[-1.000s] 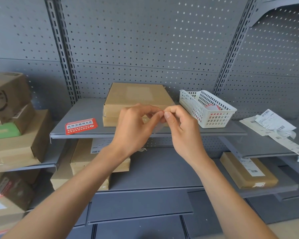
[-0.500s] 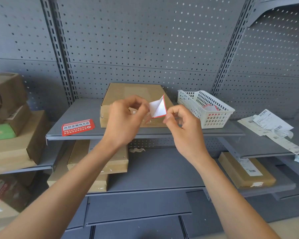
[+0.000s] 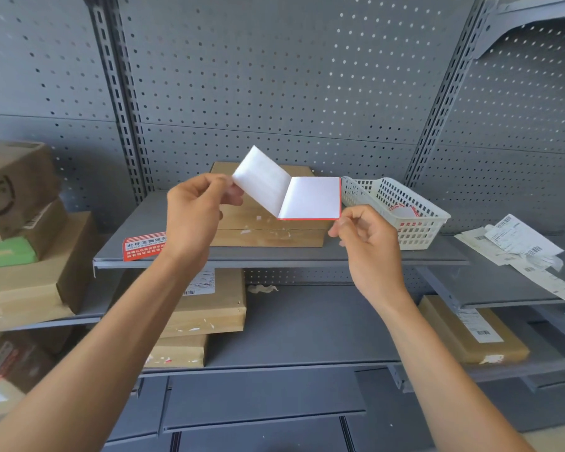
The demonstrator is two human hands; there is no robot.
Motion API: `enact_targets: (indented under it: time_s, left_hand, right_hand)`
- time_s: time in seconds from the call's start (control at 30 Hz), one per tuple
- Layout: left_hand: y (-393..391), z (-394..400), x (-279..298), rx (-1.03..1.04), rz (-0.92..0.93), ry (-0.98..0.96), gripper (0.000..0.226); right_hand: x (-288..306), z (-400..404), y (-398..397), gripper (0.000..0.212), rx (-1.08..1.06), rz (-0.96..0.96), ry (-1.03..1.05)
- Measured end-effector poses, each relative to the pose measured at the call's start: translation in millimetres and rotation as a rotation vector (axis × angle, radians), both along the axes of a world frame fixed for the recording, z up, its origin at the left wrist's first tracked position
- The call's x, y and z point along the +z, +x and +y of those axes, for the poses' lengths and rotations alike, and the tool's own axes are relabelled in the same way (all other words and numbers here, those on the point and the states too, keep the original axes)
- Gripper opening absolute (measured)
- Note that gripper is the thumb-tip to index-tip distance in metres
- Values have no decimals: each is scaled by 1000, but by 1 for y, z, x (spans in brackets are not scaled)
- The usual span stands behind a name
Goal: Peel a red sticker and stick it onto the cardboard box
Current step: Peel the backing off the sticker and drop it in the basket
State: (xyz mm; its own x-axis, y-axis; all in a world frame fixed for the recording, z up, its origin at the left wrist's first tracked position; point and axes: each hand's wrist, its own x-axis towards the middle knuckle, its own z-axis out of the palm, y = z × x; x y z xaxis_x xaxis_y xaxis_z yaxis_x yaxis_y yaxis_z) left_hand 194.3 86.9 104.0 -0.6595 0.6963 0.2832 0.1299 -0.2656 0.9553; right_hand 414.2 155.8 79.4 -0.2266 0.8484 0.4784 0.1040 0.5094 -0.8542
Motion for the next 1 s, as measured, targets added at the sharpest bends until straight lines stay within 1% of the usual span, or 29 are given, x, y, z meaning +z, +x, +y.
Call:
enact_targets:
  time_s: [0.17, 0.27, 0.5, 0.63, 0.8, 1.0]
  left_hand:
    - [-13, -2, -3, 34, 12, -4, 24]
    - [-21, -3, -4, 58, 41, -16, 23]
    - [-34, -6, -8, 59, 255, -88, 26]
    - [-39, -6, -10, 51, 322, -117, 24]
    - [-43, -5, -12, -25, 371, -190, 24]
    - [-43, -10, -11, -151, 500, -257, 24]
  right_hand:
    - [2, 4, 3, 19, -28, 3, 7]
    - [3, 8, 5, 18, -63, 7, 1]
    - [5, 13, 12, 18, -93, -3, -23]
    - [5, 19, 19, 21, -115, -1, -28]
    - [6, 22, 22, 20, -138, -11, -21]
    - [12, 32, 32, 16, -175, 2, -7]
